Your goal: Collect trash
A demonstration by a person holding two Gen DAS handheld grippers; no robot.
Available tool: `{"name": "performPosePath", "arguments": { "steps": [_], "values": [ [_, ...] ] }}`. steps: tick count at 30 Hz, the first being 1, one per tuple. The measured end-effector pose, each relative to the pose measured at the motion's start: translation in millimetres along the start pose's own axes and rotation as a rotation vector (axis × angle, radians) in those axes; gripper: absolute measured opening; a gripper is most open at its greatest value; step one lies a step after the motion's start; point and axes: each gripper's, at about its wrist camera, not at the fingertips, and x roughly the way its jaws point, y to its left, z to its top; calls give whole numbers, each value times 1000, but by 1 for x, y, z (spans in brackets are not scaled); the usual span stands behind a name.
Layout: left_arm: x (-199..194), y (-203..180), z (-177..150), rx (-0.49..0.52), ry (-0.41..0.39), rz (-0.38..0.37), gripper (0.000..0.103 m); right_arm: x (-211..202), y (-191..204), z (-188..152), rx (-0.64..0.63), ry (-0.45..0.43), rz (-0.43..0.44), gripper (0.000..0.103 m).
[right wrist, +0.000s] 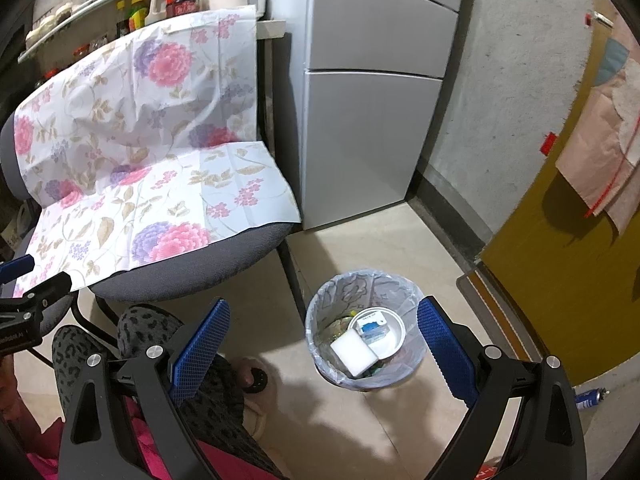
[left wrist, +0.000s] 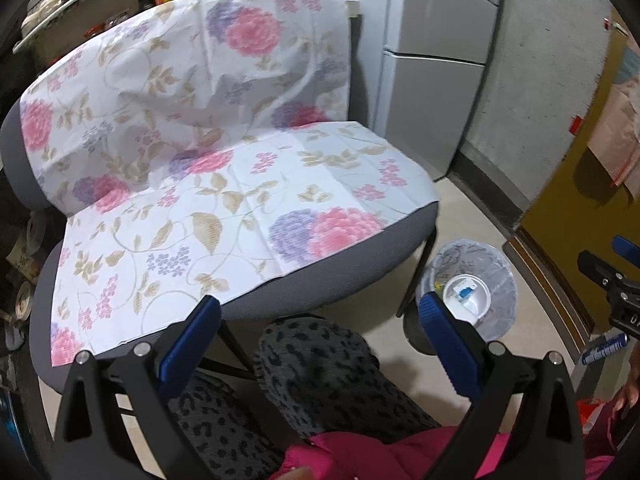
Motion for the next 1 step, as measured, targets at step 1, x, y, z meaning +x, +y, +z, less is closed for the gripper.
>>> {"name": "performPosePath", "arguments": {
  "steps": [1],
  "values": [
    [1, 5, 1, -10, 0, 6, 96, 3, 4, 3, -10, 3, 5, 94]
  ]
}}
